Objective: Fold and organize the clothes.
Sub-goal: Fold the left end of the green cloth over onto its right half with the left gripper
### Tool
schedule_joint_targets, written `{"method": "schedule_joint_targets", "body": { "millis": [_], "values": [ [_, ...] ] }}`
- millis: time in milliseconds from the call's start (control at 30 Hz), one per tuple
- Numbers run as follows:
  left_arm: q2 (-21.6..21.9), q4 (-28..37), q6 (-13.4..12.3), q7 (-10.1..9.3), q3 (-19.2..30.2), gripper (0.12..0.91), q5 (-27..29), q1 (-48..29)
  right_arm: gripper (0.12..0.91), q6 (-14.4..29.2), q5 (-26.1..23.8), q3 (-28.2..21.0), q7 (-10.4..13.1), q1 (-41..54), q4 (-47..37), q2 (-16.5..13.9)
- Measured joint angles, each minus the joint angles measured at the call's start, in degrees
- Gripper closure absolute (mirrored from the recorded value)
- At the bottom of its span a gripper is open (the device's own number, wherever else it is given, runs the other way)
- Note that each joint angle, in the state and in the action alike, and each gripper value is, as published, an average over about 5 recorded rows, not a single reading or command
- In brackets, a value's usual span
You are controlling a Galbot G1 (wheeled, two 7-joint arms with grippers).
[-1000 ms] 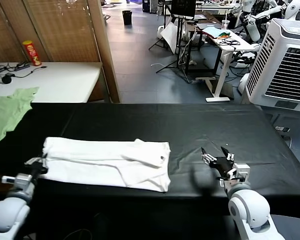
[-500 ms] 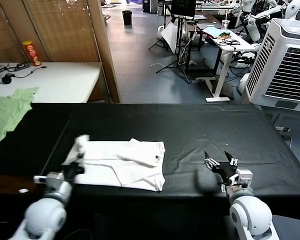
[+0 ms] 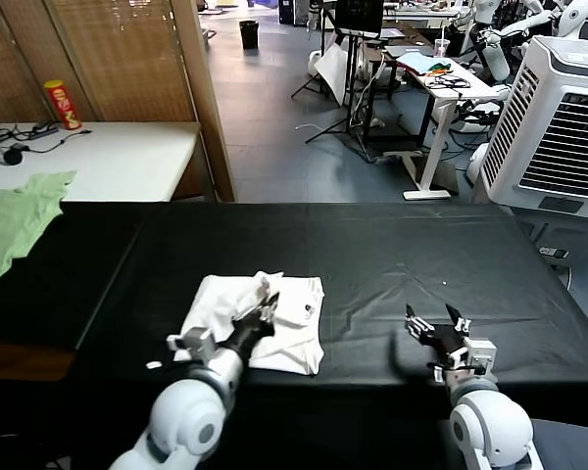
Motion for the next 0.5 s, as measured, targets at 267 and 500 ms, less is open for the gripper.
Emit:
{"method": "schedule_joint_targets", "body": {
  "millis": [267, 500],
  "values": [
    [-3.5, 2.5, -0.3, 0.97, 2.4, 0.877, 3.4, -0.9, 0.227, 0.4, 0.0, -1.0, -1.1, 0.8, -0.7, -0.2],
    [-5.1, 3.5, -0.3, 2.28, 3.2, 0.627, 4.6, 0.4, 0.227, 1.2, 0.5, -3.2, -4.3, 2.3, -1.2, -1.2]
  ]
}}
